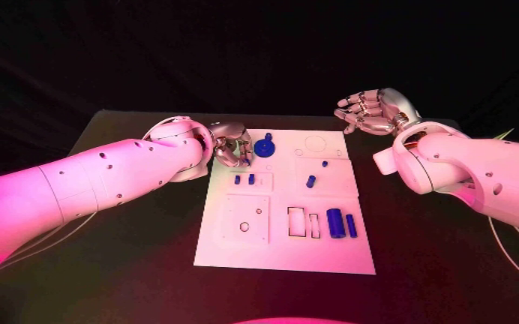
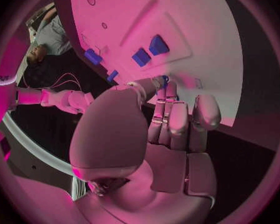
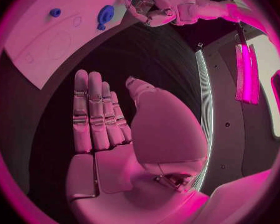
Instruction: Assemble the parts on the task board
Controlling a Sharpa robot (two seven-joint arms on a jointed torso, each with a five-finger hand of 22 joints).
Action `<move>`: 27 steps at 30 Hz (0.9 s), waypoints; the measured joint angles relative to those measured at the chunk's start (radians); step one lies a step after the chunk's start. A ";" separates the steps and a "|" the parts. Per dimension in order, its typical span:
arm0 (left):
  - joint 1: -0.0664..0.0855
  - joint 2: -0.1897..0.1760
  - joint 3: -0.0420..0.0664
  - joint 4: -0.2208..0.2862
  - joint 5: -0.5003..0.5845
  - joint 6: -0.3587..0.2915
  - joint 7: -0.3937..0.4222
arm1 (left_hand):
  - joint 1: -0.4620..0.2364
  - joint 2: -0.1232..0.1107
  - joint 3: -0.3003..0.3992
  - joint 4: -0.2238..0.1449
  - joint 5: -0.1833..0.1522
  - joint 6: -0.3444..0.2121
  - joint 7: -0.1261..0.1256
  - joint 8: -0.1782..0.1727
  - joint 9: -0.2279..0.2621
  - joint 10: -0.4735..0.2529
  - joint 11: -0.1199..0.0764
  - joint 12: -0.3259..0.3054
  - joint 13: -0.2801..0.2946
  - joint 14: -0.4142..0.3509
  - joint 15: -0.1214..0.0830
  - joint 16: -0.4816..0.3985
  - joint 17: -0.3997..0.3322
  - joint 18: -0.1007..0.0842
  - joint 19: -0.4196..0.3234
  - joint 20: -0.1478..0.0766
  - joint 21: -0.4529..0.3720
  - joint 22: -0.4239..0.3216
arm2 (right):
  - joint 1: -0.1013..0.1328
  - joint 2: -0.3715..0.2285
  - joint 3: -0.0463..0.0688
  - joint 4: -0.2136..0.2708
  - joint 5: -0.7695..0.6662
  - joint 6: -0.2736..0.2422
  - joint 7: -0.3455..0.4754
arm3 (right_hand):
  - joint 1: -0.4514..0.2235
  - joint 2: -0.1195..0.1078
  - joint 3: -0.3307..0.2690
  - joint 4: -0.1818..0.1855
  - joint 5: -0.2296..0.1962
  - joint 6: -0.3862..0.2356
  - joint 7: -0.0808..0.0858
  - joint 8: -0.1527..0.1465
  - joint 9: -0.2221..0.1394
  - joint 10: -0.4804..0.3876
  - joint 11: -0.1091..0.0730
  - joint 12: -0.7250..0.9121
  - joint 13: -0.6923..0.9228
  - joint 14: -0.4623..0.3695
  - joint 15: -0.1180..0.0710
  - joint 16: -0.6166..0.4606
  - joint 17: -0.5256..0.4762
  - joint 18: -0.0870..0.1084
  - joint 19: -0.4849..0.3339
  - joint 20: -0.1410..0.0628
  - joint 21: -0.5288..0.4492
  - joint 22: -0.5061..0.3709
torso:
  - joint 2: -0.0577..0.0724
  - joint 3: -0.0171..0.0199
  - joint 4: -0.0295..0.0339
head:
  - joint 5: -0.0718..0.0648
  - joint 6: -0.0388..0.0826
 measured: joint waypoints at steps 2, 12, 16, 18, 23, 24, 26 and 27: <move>0.000 0.001 0.000 -0.001 0.001 0.000 0.000 | 0.000 0.000 0.000 0.000 0.000 0.000 0.000 0.000 0.000 0.000 0.000 0.000 0.000 0.000 0.000 0.000 0.000 0.000 0.000 0.000 0.000 0.000 | 0.000 0.000 0.000 0.000 0.000 0.000 0.000 | 0.000 0.000 0.000 0.000 0.000 0.000 0.000 0.000 0.000 0.000 0.000 0.000 0.000 0.000 0.000 0.000 0.000 0.000 0.000 0.000 0.000 0.000 | 0.000 0.0000 0.0000 | 0.000 0.000; 0.001 0.007 -0.005 -0.005 0.002 0.010 -0.001 | 0.000 0.000 0.000 0.000 -0.002 0.006 -0.001 0.000 0.003 0.009 -0.002 -0.001 0.001 0.000 0.000 0.000 0.000 0.000 0.000 0.000 0.000 0.001 | 0.000 0.000 0.000 0.001 0.000 0.000 0.000 | 0.000 0.000 0.000 0.000 0.000 0.000 0.000 0.000 0.000 0.000 0.000 0.000 0.000 0.000 0.000 0.000 0.000 0.000 0.000 0.000 0.000 0.000 | 0.000 0.0003 -0.0002 | 0.000 -0.001; 0.002 0.010 -0.006 -0.008 0.002 0.013 -0.002 | -0.005 -0.005 -0.003 -0.003 -0.003 0.007 0.000 0.000 0.003 0.009 -0.002 -0.004 0.003 0.000 0.000 0.000 0.001 0.000 0.000 0.000 0.000 0.001 | 0.000 0.000 0.000 0.001 0.000 0.000 0.001 | 0.000 0.000 0.000 0.000 0.000 0.000 0.000 0.000 0.000 0.000 0.000 0.000 0.000 0.000 0.000 0.000 0.000 0.000 0.000 0.000 0.000 0.000 | 0.000 0.0006 -0.0003 | 0.000 -0.002; 0.002 0.011 -0.007 -0.009 0.002 0.014 -0.003 | -0.007 -0.003 -0.003 -0.003 -0.003 0.007 0.000 0.000 0.003 0.011 -0.004 -0.004 0.003 0.000 0.000 0.000 0.001 0.000 0.000 0.000 0.000 0.001 | 0.000 -0.001 0.000 0.002 0.000 0.000 0.001 | 0.000 0.000 0.000 0.000 0.000 0.000 0.000 0.000 0.000 0.000 0.000 0.000 0.000 0.000 0.000 0.000 0.000 0.000 0.000 0.000 0.000 0.000 | 0.000 0.0007 -0.0005 | 0.000 -0.003; 0.003 0.014 -0.008 -0.010 0.002 0.016 -0.004 | -0.009 -0.001 -0.003 -0.003 -0.003 0.007 0.000 0.000 0.003 0.013 -0.006 -0.004 0.003 0.000 0.000 0.000 0.002 0.000 0.000 0.000 0.000 0.001 | 0.000 -0.002 0.000 0.002 0.000 0.000 0.001 | 0.000 0.000 0.000 0.000 0.000 0.000 0.000 0.000 0.000 0.000 0.000 0.000 0.000 0.000 0.000 0.000 0.000 0.000 0.000 0.000 0.000 0.000 | 0.000 0.0008 -0.0007 | -0.002 -0.005; 0.003 0.014 -0.009 -0.010 0.002 0.016 -0.004 | -0.009 -0.001 -0.003 -0.003 -0.003 0.007 0.000 0.000 0.003 0.013 -0.006 -0.004 0.003 0.000 0.000 0.000 0.002 0.000 0.000 0.000 0.000 0.001 | 0.000 -0.002 0.000 0.002 0.000 0.000 0.001 | 0.000 0.000 0.000 0.000 0.000 0.000 0.000 0.000 0.000 0.000 0.000 0.000 0.000 0.000 0.000 0.000 0.000 0.000 0.000 0.000 0.000 0.000 | 0.000 0.0008 -0.0007 | -0.002 -0.005; 0.003 0.014 -0.009 -0.011 0.002 0.016 -0.004 | -0.009 -0.001 -0.003 -0.003 -0.003 0.007 0.000 -0.004 0.004 0.015 -0.003 -0.004 0.003 0.000 0.000 0.000 0.002 0.000 0.000 0.000 0.000 0.001 | 0.000 -0.002 0.000 0.002 0.000 0.000 0.001 | 0.000 0.000 0.000 0.000 0.000 0.000 0.000 0.000 0.000 0.000 0.000 0.000 0.000 0.000 0.000 0.000 0.000 0.000 0.000 0.000 0.000 0.000 | 0.000 0.0007 -0.0007 | -0.003 -0.006; 0.003 0.015 -0.009 -0.012 0.002 0.016 -0.004 | -0.013 -0.005 -0.003 -0.003 -0.003 0.007 0.000 -0.005 0.005 0.017 -0.002 -0.007 0.003 0.000 0.000 0.000 0.002 0.000 0.000 0.000 0.000 0.001 | 0.000 -0.002 0.000 0.002 0.000 0.000 0.001 | 0.000 0.000 0.000 0.000 0.000 0.000 0.000 0.000 0.000 0.000 0.000 0.000 0.000 0.000 0.000 0.000 0.000 0.000 0.000 0.000 0.000 0.000 | 0.000 0.0007 -0.0007 | -0.003 -0.006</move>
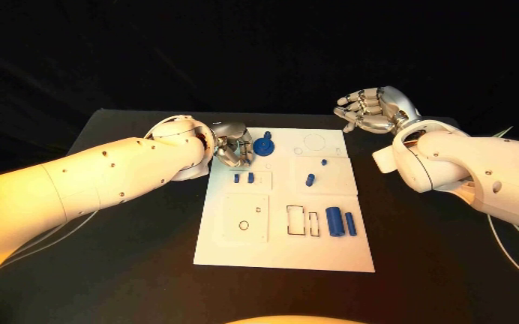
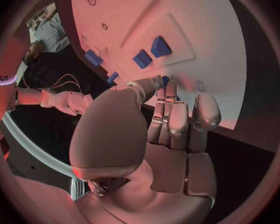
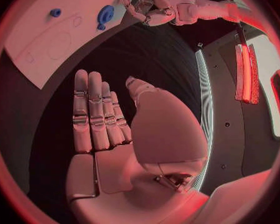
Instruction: Assemble the parts on the task board
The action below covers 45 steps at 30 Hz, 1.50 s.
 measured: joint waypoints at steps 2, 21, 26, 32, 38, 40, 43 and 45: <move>0.000 0.000 0.000 -0.001 0.000 0.000 0.000 | -0.002 -0.002 -0.002 -0.002 0.000 0.000 0.000 -0.006 0.001 0.000 0.000 -0.002 0.000 0.000 0.000 0.000 -0.001 0.000 0.000 0.000 0.000 -0.002 | 0.000 0.000 0.000 0.000 0.000 0.000 0.000 | 0.000 0.000 0.000 0.000 0.000 0.000 0.000 0.000 0.000 0.000 0.000 0.000 0.000 0.000 0.000 0.000 0.000 0.000 0.000 0.000 0.000 0.000 | 0.000 0.0000 0.0000 | 0.000 0.000; -0.002 -0.002 -0.004 -0.001 0.008 -0.001 -0.001 | -0.026 -0.011 -0.003 -0.003 0.001 -0.027 0.009 -0.049 -0.010 -0.012 0.012 -0.035 -0.003 -0.004 0.004 0.000 -0.019 0.000 -0.005 0.005 -0.008 -0.014 | 0.000 0.001 0.000 -0.002 0.000 0.000 0.000 | 0.000 0.000 0.000 0.000 0.000 -0.001 -0.001 0.000 0.000 0.000 0.000 0.000 -0.005 0.000 0.000 -0.004 -0.002 0.000 0.000 0.000 -0.005 -0.006 | 0.000 -0.0007 0.0004 | 0.001 -0.001; -0.003 -0.002 -0.005 -0.001 0.010 -0.003 -0.001 | -0.030 -0.015 -0.003 -0.003 0.001 -0.032 0.011 -0.055 -0.011 -0.013 0.013 -0.040 -0.003 -0.003 0.004 0.000 -0.019 0.000 -0.009 0.009 -0.008 -0.015 | 0.000 0.002 0.000 -0.002 0.000 0.000 0.000 | 0.000 0.000 0.000 0.000 0.000 -0.001 -0.001 0.000 0.000 -0.004 -0.004 0.000 -0.005 0.000 0.000 -0.004 -0.002 0.000 0.000 0.000 -0.005 -0.006 | -0.001 -0.0006 0.0004 | 0.001 -0.001; -0.004 -0.002 -0.005 -0.001 0.013 -0.009 0.001 | -0.034 -0.019 -0.003 -0.003 0.001 -0.038 0.013 -0.061 -0.013 -0.015 0.015 -0.046 -0.002 0.000 0.007 0.000 -0.019 0.000 -0.009 0.009 -0.008 -0.015 | 0.000 0.001 0.000 -0.002 0.000 0.000 0.001 | 0.000 0.000 0.000 0.000 0.000 -0.001 -0.002 0.000 -0.001 -0.004 -0.004 0.000 -0.006 0.000 0.000 -0.004 -0.003 0.000 0.000 0.000 -0.005 -0.007 | 0.000 -0.0008 0.0004 | 0.002 0.000; -0.004 -0.003 -0.005 0.000 0.015 -0.018 0.003 | -0.045 -0.030 -0.003 -0.003 0.001 -0.061 0.018 -0.081 -0.016 -0.029 0.019 -0.058 -0.002 -0.004 0.011 0.000 -0.018 0.000 -0.009 0.009 -0.008 -0.014 | 0.000 -0.001 0.000 -0.001 0.000 -0.002 0.005 | 0.000 0.000 0.000 0.000 0.000 -0.001 -0.001 0.000 -0.001 -0.004 -0.004 0.000 -0.006 0.000 0.000 -0.004 -0.003 0.000 0.000 0.000 -0.005 -0.008 | 0.000 -0.0007 0.0005 | 0.002 -0.002; -0.004 -0.003 -0.005 0.000 0.016 -0.019 0.003 | -0.051 -0.035 -0.003 -0.003 0.001 -0.065 0.018 -0.088 -0.018 -0.033 0.022 -0.061 -0.002 -0.006 0.013 0.000 -0.021 0.000 -0.011 0.011 -0.012 -0.015 | 0.000 -0.001 0.000 -0.001 0.000 -0.002 0.006 | 0.000 0.000 0.000 0.000 0.000 -0.001 -0.002 0.000 -0.001 -0.004 -0.003 0.000 -0.008 0.000 0.000 -0.004 -0.004 0.000 0.000 0.000 -0.007 -0.009 | 0.000 -0.0007 0.0004 | 0.001 -0.004; -0.004 -0.003 -0.005 0.001 0.017 -0.019 0.003 | -0.057 -0.041 -0.003 -0.003 0.001 -0.080 0.017 -0.102 -0.022 -0.042 0.023 -0.066 -0.002 -0.009 0.016 0.000 -0.026 0.000 -0.014 0.014 -0.016 -0.019 | 0.000 -0.003 0.000 -0.001 0.000 -0.003 0.006 | 0.000 0.000 0.000 0.000 0.000 -0.005 0.002 0.000 -0.002 -0.009 0.002 0.000 -0.011 0.000 0.000 -0.009 -0.005 0.000 0.004 0.004 -0.009 -0.013 | 0.000 -0.0006 0.0004 | 0.000 -0.005; -0.004 -0.004 -0.005 0.001 0.018 -0.019 0.003 | -0.057 -0.041 -0.003 -0.003 0.001 -0.092 0.016 -0.107 -0.023 -0.048 0.028 -0.066 -0.002 -0.009 0.016 0.000 -0.028 0.000 -0.014 0.014 -0.016 -0.020 | 0.000 -0.003 0.000 -0.001 -0.001 -0.003 0.006 | -0.005 -0.005 0.000 0.000 0.000 -0.005 0.002 0.000 -0.002 -0.009 0.002 -0.004 -0.014 0.000 0.000 -0.010 -0.006 0.000 0.004 0.004 -0.009 -0.015 | 0.000 -0.0006 0.0004 | -0.001 -0.005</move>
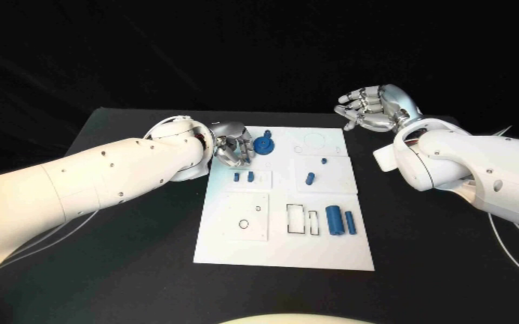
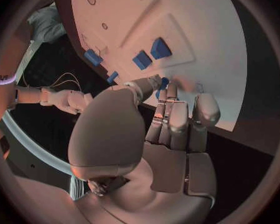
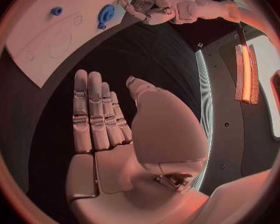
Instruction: Assemble the parts on the task board
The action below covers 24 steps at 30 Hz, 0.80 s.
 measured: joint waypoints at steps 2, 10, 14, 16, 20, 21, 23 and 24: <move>0.000 -0.001 0.000 0.000 0.000 0.000 0.000 | 0.000 0.000 0.000 0.000 0.000 -0.002 -0.002 -0.001 0.000 -0.003 -0.003 0.000 0.001 0.000 0.000 0.000 -0.001 0.000 0.000 0.000 0.000 -0.001 | 0.000 0.000 0.000 0.000 -0.002 0.000 0.000 | 0.000 0.000 -0.002 -0.002 0.000 0.000 0.000 0.000 -0.001 0.000 0.000 -0.002 -0.005 0.000 0.000 0.000 -0.002 0.000 0.002 0.002 -0.004 -0.003 | 0.000 0.0000 0.0001 | -0.001 -0.001; 0.000 -0.006 0.000 0.001 0.001 0.001 -0.003 | -0.005 -0.005 -0.003 0.003 0.000 -0.011 -0.003 -0.011 -0.003 -0.016 0.002 -0.004 0.003 -0.004 0.004 0.000 -0.006 0.000 -0.004 0.004 -0.004 -0.004 | 0.000 -0.003 0.000 0.001 -0.015 0.000 -0.004 | -0.009 -0.009 -0.008 -0.008 0.000 -0.002 -0.001 0.000 -0.004 -0.008 -0.001 -0.012 -0.029 0.010 -0.001 -0.006 -0.006 0.000 0.014 0.004 -0.004 -0.017 | 0.000 0.0000 0.0000 | -0.001 -0.002; 0.000 -0.012 0.001 0.002 0.002 0.001 -0.004 | -0.009 -0.009 -0.009 0.005 0.000 -0.020 -0.005 -0.017 -0.004 -0.029 0.008 -0.008 0.004 -0.009 0.009 0.000 -0.014 0.000 -0.007 0.007 -0.007 -0.008 | 0.000 -0.005 0.000 0.001 -0.026 0.001 -0.006 | -0.009 -0.009 -0.015 -0.016 0.000 -0.002 -0.002 0.000 -0.008 -0.008 -0.001 -0.018 -0.056 0.056 -0.008 -0.005 -0.005 0.000 0.056 -0.004 -0.003 -0.025 | 0.000 0.0000 -0.0001 | -0.001 -0.003; 0.000 -0.019 0.002 0.007 0.002 0.001 -0.004 | -0.010 -0.010 -0.016 0.007 0.000 -0.025 -0.011 -0.023 -0.005 -0.041 0.010 -0.008 0.006 -0.013 0.013 0.000 -0.019 0.000 -0.011 0.011 -0.007 -0.010 | 0.000 -0.005 0.000 0.000 -0.035 0.002 -0.010 | -0.003 -0.016 -0.005 -0.031 0.000 0.006 -0.010 0.000 -0.009 0.001 -0.011 -0.025 -0.074 0.099 -0.017 0.018 0.005 0.000 0.092 -0.014 0.015 -0.023 | 0.000 -0.0003 -0.0003 | -0.001 -0.003; -0.001 -0.039 0.007 0.024 0.009 0.001 -0.004 | -0.015 -0.014 -0.033 0.012 0.000 -0.039 -0.014 -0.034 -0.009 -0.066 0.015 -0.009 0.010 -0.015 0.021 0.000 -0.023 0.000 -0.015 0.015 -0.011 -0.012 | 0.000 -0.008 0.000 -0.010 -0.071 0.018 -0.023 | 0.065 -0.024 0.050 -0.094 0.004 0.043 -0.020 0.000 -0.015 0.033 -0.026 -0.046 -0.111 0.207 -0.041 0.118 0.057 0.000 0.178 -0.045 0.097 0.024 | 0.000 -0.0006 -0.0003 | -0.003 -0.003; -0.001 -0.045 0.009 0.029 0.014 0.000 -0.003 | -0.019 -0.010 -0.041 0.012 0.000 -0.047 -0.015 -0.039 -0.011 -0.079 0.018 -0.009 0.011 -0.017 0.024 0.000 -0.027 0.000 -0.018 0.018 -0.015 -0.014 | 0.000 -0.008 0.000 -0.013 -0.085 0.026 -0.028 | 0.067 -0.028 0.065 -0.104 0.004 0.053 -0.023 0.000 -0.016 0.045 -0.028 -0.051 -0.119 0.230 -0.045 0.166 0.099 0.000 0.194 -0.048 0.133 0.052 | 0.000 -0.0006 -0.0003 | -0.003 -0.002; -0.001 -0.063 0.018 0.042 0.033 0.000 0.000 | -0.020 -0.009 -0.046 0.013 0.000 -0.050 -0.018 -0.042 -0.012 -0.089 0.025 -0.009 0.012 -0.020 0.027 0.000 -0.030 0.000 -0.018 0.018 -0.016 -0.016 | 0.000 -0.010 0.000 -0.020 -0.127 0.054 -0.041 | 0.066 -0.038 0.119 -0.124 0.004 0.080 -0.028 -0.005 -0.022 0.081 -0.033 -0.070 -0.142 0.277 -0.052 0.343 0.266 -0.002 0.229 -0.058 0.304 0.192 | -0.001 -0.0006 -0.0005 | -0.004 -0.001; -0.001 -0.072 0.022 0.047 0.044 0.000 0.001 | -0.020 -0.009 -0.049 0.015 0.000 -0.050 -0.018 -0.042 -0.012 -0.097 0.025 -0.009 0.012 -0.020 0.027 0.000 -0.031 0.000 -0.018 0.018 -0.016 -0.016 | 0.000 -0.010 0.000 -0.023 -0.148 0.069 -0.048 | 0.060 -0.044 0.139 -0.133 0.004 0.086 -0.032 -0.008 -0.024 0.094 -0.036 -0.078 -0.149 0.287 -0.052 0.402 0.322 -0.016 0.236 -0.061 0.376 0.251 | -0.001 -0.0006 -0.0005 | -0.005 0.000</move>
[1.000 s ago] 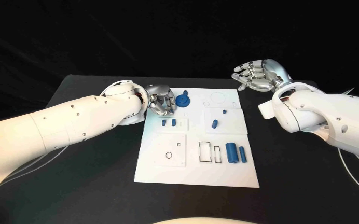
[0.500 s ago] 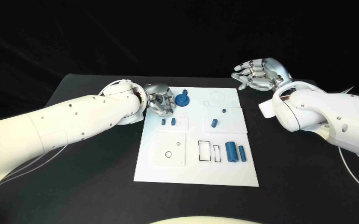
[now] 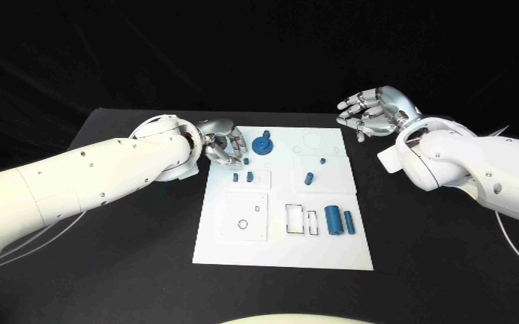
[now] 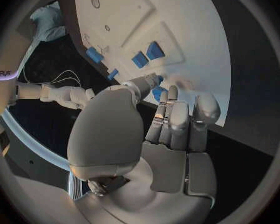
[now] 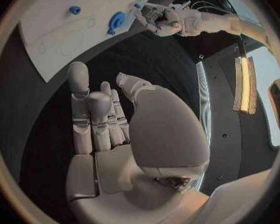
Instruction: Assemble the parts on the task board
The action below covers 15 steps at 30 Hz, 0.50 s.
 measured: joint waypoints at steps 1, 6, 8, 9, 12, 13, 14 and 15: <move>0.000 -0.009 0.004 0.005 0.014 0.000 0.002 | 0.000 0.000 -0.003 -0.001 0.000 0.000 0.000 0.000 0.000 -0.004 -0.001 0.000 0.000 0.000 0.000 0.000 -0.002 0.000 -0.002 0.002 0.000 -0.001 | 0.000 0.000 0.000 -0.002 -0.024 0.016 -0.008 | -0.009 -0.009 0.019 -0.010 0.000 0.008 -0.001 -0.004 -0.001 0.012 -0.003 -0.008 -0.007 0.008 0.000 0.052 0.050 -0.008 0.002 -0.001 0.069 0.059 | 0.000 0.0000 0.0000 | 0.000 0.001; 0.001 -0.061 0.025 0.027 0.125 -0.010 0.024 | 0.008 0.008 -0.003 -0.001 0.000 0.017 0.027 0.000 0.000 -0.020 0.004 0.000 0.000 -0.021 0.012 -0.005 -0.044 0.000 -0.032 0.009 -0.027 -0.030 | 0.000 -0.001 0.000 -0.006 -0.168 0.104 -0.049 | -0.031 -0.031 0.054 -0.043 0.000 0.022 -0.010 -0.007 -0.002 0.032 -0.011 -0.026 -0.019 0.036 -0.003 0.201 0.203 -0.024 0.036 0.000 0.286 0.239 | -0.001 0.0000 0.0000 | -0.005 0.006; 0.002 -0.082 0.030 0.033 0.186 -0.017 0.041 | 0.018 0.018 -0.003 -0.001 0.000 0.035 0.045 0.008 0.002 -0.023 0.006 0.002 0.002 -0.055 0.013 -0.027 -0.099 0.004 -0.071 0.011 -0.058 -0.068 | 0.000 -0.001 0.000 -0.005 -0.234 0.138 -0.066 | -0.034 -0.034 0.062 -0.051 0.000 0.029 -0.011 -0.007 -0.002 0.040 -0.013 -0.027 -0.019 0.036 -0.003 0.249 0.258 -0.040 0.051 0.000 0.358 0.297 | -0.001 0.0005 0.0000 | -0.009 0.009; 0.003 -0.095 0.033 0.035 0.234 -0.023 0.057 | 0.024 0.024 0.010 -0.001 0.000 0.042 0.052 0.015 0.003 -0.032 0.014 0.009 0.002 -0.130 0.016 -0.084 -0.223 0.027 -0.145 0.015 -0.121 -0.142 | 0.000 -0.001 0.000 -0.004 -0.278 0.158 -0.078 | -0.038 -0.038 0.065 -0.054 0.000 0.032 -0.014 -0.007 -0.001 0.041 -0.013 -0.031 -0.020 0.036 -0.003 0.272 0.286 -0.040 0.058 -0.001 0.392 0.324 | -0.001 0.0005 0.0000 | -0.012 0.011; 0.004 -0.122 0.036 0.040 0.365 -0.037 0.099 | 0.036 0.036 0.023 -0.005 0.000 0.045 0.055 0.016 0.004 -0.037 0.013 0.025 0.002 -0.207 0.016 -0.150 -0.358 0.046 -0.226 0.017 -0.198 -0.228 | -0.001 0.000 0.000 0.002 -0.379 0.196 -0.103 | -0.047 -0.037 0.069 -0.058 0.000 0.035 -0.017 -0.007 0.001 0.048 -0.020 -0.031 -0.020 0.036 -0.003 0.308 0.329 -0.040 0.071 -0.001 0.450 0.370 | -0.001 0.0005 0.0000 | -0.029 0.016; 0.004 -0.133 0.037 0.043 0.431 -0.042 0.119 | 0.037 0.038 0.024 -0.005 0.000 0.045 0.055 0.016 0.004 -0.035 0.013 0.032 0.003 -0.227 0.016 -0.170 -0.390 0.050 -0.253 0.015 -0.225 -0.258 | -0.002 0.001 0.000 0.005 -0.423 0.209 -0.114 | -0.047 -0.037 0.069 -0.058 0.000 0.038 -0.020 -0.007 0.001 0.052 -0.019 -0.031 -0.020 0.036 -0.003 0.313 0.336 -0.043 0.073 -0.001 0.460 0.379 | -0.001 0.0006 0.0000 | -0.035 0.018; 0.004 -0.141 0.037 0.047 0.481 -0.047 0.133 | 0.039 0.047 0.029 -0.005 0.000 0.045 0.055 0.016 0.004 -0.029 0.014 0.039 0.005 -0.241 0.014 -0.188 -0.411 0.065 -0.284 0.015 -0.256 -0.292 | -0.003 0.002 0.000 0.008 -0.455 0.216 -0.123 | -0.050 -0.035 0.072 -0.061 0.000 0.040 -0.022 -0.007 0.002 0.061 -0.019 -0.031 -0.020 0.039 -0.005 0.318 0.341 -0.055 0.073 -0.001 0.473 0.389 | 0.000 0.0002 0.0000 | -0.039 0.019; 0.004 -0.148 0.037 0.051 0.535 -0.052 0.147 | 0.040 0.048 0.029 -0.005 0.000 0.045 0.055 0.016 0.004 -0.021 0.012 0.041 0.005 -0.249 0.013 -0.200 -0.423 0.065 -0.300 0.015 -0.274 -0.310 | -0.005 0.002 0.000 0.010 -0.488 0.223 -0.132 | -0.050 -0.035 0.074 -0.063 0.000 0.040 -0.022 -0.007 0.003 0.063 -0.020 -0.031 -0.019 0.040 -0.007 0.318 0.344 -0.055 0.075 -0.004 0.483 0.398 | 0.000 -0.0001 -0.0001 | -0.043 0.021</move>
